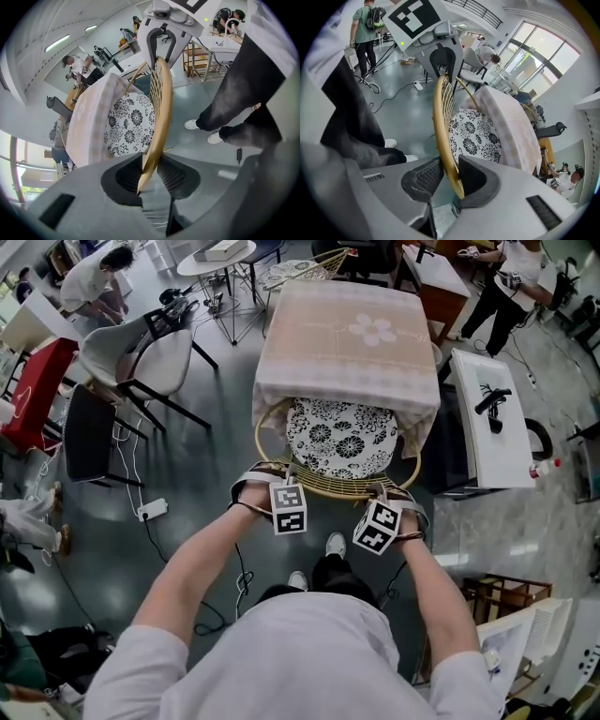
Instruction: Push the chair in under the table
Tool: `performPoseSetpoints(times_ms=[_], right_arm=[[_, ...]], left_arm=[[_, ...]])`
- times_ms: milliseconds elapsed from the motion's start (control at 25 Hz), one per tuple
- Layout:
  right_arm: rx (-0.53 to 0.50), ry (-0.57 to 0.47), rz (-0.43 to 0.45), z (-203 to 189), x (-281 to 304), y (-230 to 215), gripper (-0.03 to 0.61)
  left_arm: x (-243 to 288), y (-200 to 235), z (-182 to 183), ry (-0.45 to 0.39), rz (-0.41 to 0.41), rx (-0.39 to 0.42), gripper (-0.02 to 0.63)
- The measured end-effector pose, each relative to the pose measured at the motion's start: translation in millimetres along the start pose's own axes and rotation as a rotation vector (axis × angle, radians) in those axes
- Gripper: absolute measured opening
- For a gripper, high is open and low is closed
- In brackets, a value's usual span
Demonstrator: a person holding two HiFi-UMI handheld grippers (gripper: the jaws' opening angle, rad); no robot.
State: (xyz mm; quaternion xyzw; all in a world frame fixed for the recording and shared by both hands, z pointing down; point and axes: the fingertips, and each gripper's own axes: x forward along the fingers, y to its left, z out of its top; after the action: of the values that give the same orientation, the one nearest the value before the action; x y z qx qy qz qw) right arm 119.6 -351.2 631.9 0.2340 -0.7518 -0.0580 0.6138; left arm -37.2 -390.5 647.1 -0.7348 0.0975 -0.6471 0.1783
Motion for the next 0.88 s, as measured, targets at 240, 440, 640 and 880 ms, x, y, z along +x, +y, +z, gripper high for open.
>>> performPoseSetpoints(times_ms=[240, 440, 640, 880], right_arm=[[-0.011, -0.001, 0.023, -4.3, 5.9, -9.4, 0.083], [-0.013, -0.012, 0.03, -3.9, 6.4, -11.1, 0.081], [0.002, -0.011, 0.009, -2.5, 3.1, -15.5, 0.12], [0.067, -0.014, -0.03, -2.8, -1.6, -13.4, 0.133]], left_arm=[[6.1, 7.0, 4.6, 0.001, -0.021, 0.006, 0.095], [8.7, 8.4, 5.4, -0.004, -0.014, -0.002, 0.095], [7.2, 8.4, 5.3, -0.017, -0.027, -0.044, 0.1], [-0.7, 10.9, 4.7, -0.055, 0.0, -0.146, 0.126]])
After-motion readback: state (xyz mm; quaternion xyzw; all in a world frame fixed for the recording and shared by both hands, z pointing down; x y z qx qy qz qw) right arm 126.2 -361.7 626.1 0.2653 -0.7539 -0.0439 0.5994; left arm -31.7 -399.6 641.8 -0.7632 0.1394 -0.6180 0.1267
